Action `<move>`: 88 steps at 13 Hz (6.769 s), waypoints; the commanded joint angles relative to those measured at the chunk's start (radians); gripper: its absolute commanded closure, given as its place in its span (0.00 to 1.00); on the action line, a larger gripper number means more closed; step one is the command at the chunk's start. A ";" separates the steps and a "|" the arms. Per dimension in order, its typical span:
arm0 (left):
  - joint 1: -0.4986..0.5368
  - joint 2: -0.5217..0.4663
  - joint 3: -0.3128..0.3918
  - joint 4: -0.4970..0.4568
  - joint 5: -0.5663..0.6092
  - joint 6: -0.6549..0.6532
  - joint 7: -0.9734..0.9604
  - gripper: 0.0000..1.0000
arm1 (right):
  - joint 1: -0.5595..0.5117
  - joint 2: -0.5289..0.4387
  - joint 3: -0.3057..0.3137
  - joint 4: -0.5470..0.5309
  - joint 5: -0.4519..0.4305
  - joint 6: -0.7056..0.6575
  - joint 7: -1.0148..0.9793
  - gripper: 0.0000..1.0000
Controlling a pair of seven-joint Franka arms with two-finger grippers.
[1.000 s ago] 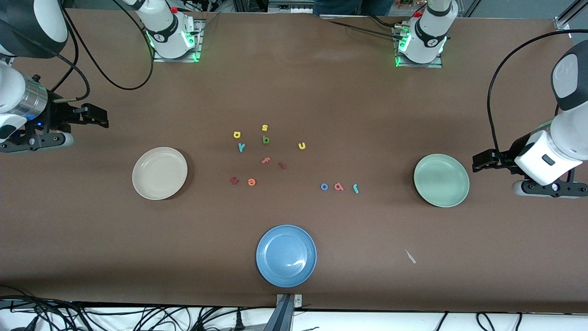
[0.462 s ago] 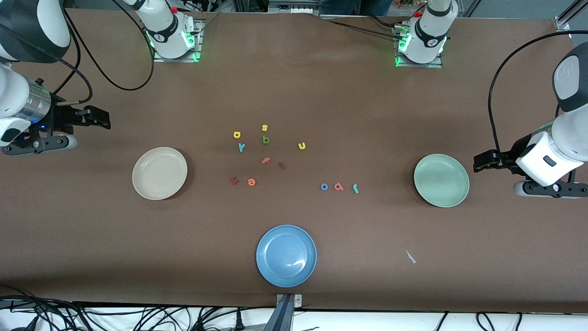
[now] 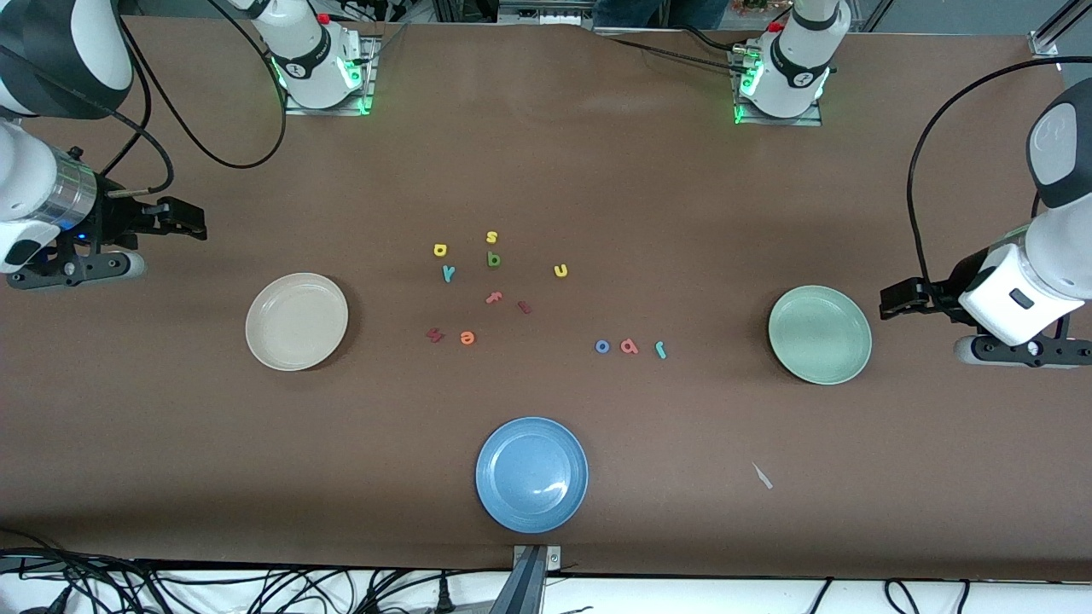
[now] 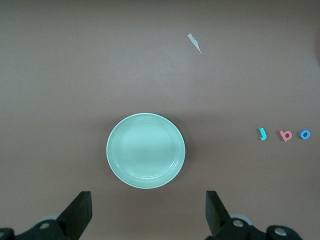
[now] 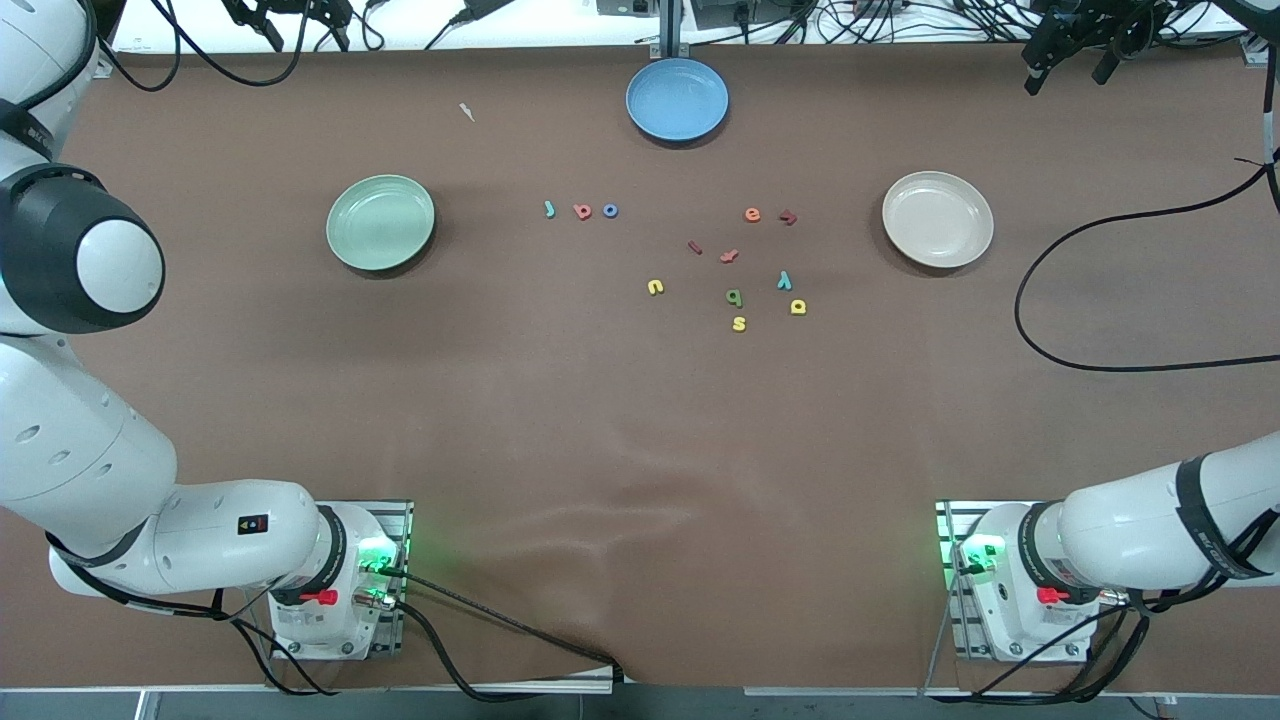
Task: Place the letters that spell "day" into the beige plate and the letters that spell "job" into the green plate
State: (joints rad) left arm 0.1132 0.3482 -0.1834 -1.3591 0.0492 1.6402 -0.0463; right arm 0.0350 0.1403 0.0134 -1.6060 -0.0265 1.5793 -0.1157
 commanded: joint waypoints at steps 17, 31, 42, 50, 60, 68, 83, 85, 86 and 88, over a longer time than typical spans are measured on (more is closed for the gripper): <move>0.008 0.002 -0.001 0.012 -0.018 -0.020 0.031 0.00 | 0.031 0.013 0.005 0.011 -0.001 0.007 -0.004 0.00; 0.008 0.002 0.001 0.012 -0.018 -0.020 0.031 0.00 | 0.031 0.013 0.005 0.008 -0.001 0.008 -0.002 0.00; 0.006 0.002 -0.001 0.012 -0.018 -0.022 0.029 0.00 | 0.033 0.015 0.005 0.006 -0.001 0.007 -0.002 0.00; 0.008 0.002 -0.001 0.012 -0.018 -0.022 0.029 0.00 | 0.031 0.013 0.005 -0.002 0.000 0.007 -0.002 0.00; 0.009 0.003 -0.001 0.012 -0.018 -0.022 0.031 0.00 | 0.033 0.015 0.007 -0.003 0.002 0.011 0.002 0.00; 0.020 0.002 0.002 0.015 -0.018 -0.023 0.028 0.00 | 0.033 0.016 0.007 -0.003 0.010 0.013 0.004 0.00; 0.006 0.054 0.001 0.015 -0.025 -0.017 -0.036 0.00 | 0.033 0.009 0.007 -0.025 0.011 0.021 0.004 0.00; -0.001 0.109 -0.007 0.020 -0.031 -0.016 -0.064 0.00 | 0.033 0.007 0.007 -0.029 0.011 0.019 0.004 0.00; -0.033 0.129 -0.007 0.021 -0.034 -0.013 -0.067 0.00 | 0.033 0.002 0.008 -0.038 0.011 0.021 0.004 0.00; -0.092 0.158 -0.007 0.011 -0.032 0.048 -0.162 0.00 | 0.034 0.001 0.008 -0.041 0.011 0.025 0.005 0.00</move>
State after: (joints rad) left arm 0.0745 0.4763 -0.1952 -1.3613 0.0385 1.6536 -0.1250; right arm 0.0684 0.1620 0.0178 -1.6219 -0.0242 1.5910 -0.1157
